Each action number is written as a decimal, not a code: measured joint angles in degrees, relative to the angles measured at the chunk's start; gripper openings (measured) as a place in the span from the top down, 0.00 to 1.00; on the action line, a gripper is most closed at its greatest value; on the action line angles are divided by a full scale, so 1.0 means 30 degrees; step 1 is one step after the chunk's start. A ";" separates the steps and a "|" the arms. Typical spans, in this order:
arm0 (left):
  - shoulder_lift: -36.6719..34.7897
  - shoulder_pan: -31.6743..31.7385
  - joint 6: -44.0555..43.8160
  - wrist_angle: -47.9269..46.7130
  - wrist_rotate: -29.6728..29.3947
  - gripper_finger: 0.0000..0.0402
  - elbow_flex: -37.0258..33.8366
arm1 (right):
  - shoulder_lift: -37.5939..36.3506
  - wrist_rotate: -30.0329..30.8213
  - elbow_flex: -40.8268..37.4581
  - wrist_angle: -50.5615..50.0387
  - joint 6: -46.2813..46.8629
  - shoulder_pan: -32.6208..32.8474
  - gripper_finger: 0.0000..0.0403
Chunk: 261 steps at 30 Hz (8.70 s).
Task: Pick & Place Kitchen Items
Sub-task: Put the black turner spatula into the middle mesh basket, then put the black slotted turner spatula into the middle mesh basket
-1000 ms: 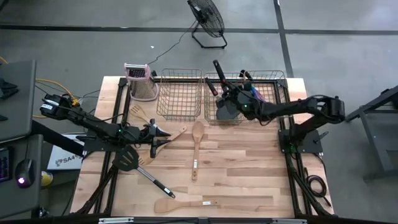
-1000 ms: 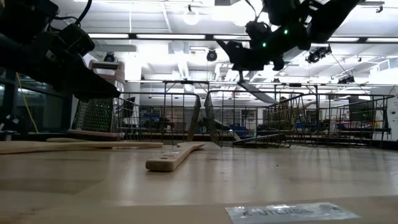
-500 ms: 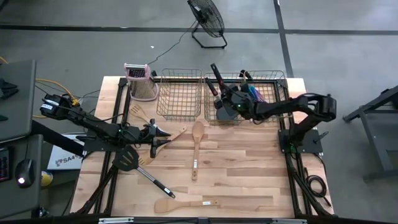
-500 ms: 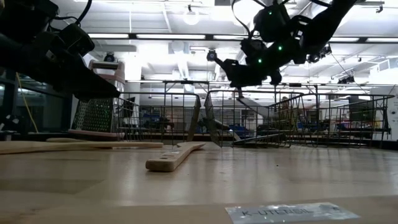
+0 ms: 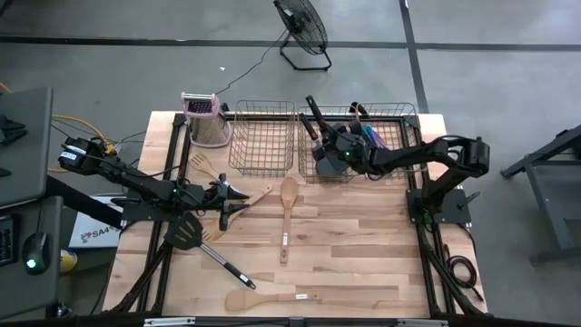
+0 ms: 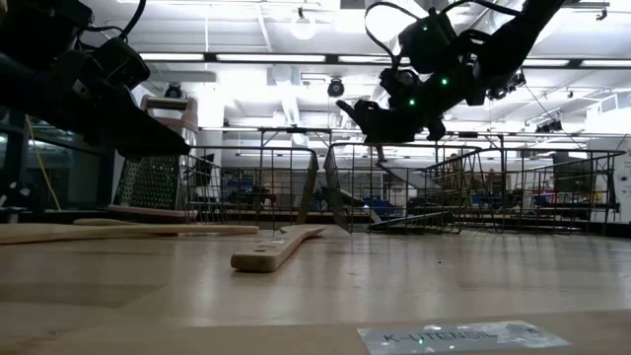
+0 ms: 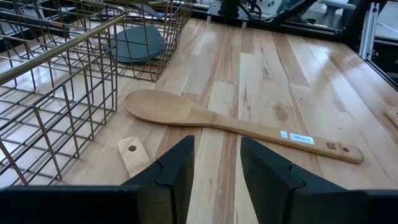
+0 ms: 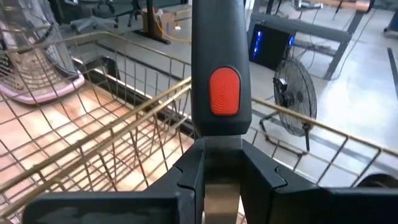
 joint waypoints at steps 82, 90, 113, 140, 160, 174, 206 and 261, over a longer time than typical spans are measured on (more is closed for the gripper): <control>0.0000 0.0007 0.0007 -0.0072 0.0000 0.68 0.0000 | -0.3749 -1.0571 -0.0007 -0.3629 0.2802 -0.2077 0.54; 0.0002 0.0001 0.0000 -0.0066 -0.0005 0.68 0.0000 | -0.5742 -1.3441 -0.0007 -0.5844 0.2398 -0.0449 0.54; 0.0004 0.0003 0.0000 -0.0066 -0.0003 0.68 0.0000 | -1.2469 -1.1927 -0.6500 -0.3062 0.2251 0.5222 0.55; 0.0002 0.0007 -0.0636 0.0066 -0.0216 0.68 0.0000 | -1.4171 -1.0272 -0.8437 -0.1108 0.1892 0.6375 0.55; -0.0007 0.0000 -0.3004 -0.6091 0.2985 0.68 0.2157 | -1.4171 -0.9867 -0.8429 -0.1417 0.2395 0.6464 0.55; 0.0000 -0.0176 -0.2072 -2.1761 0.7544 0.68 1.0231 | -1.4171 -0.9869 -0.8422 -0.1419 0.2388 0.6464 0.55; 0.4014 -0.9987 -0.4991 -2.2821 0.6438 0.68 1.0338 | -1.4171 -0.9877 -0.8415 -0.1433 0.2383 0.6464 0.55; 0.7627 -1.0474 -0.0337 -2.1922 0.3871 0.83 1.2163 | -1.4171 -0.9869 -0.8415 -0.1541 0.2378 0.6456 0.55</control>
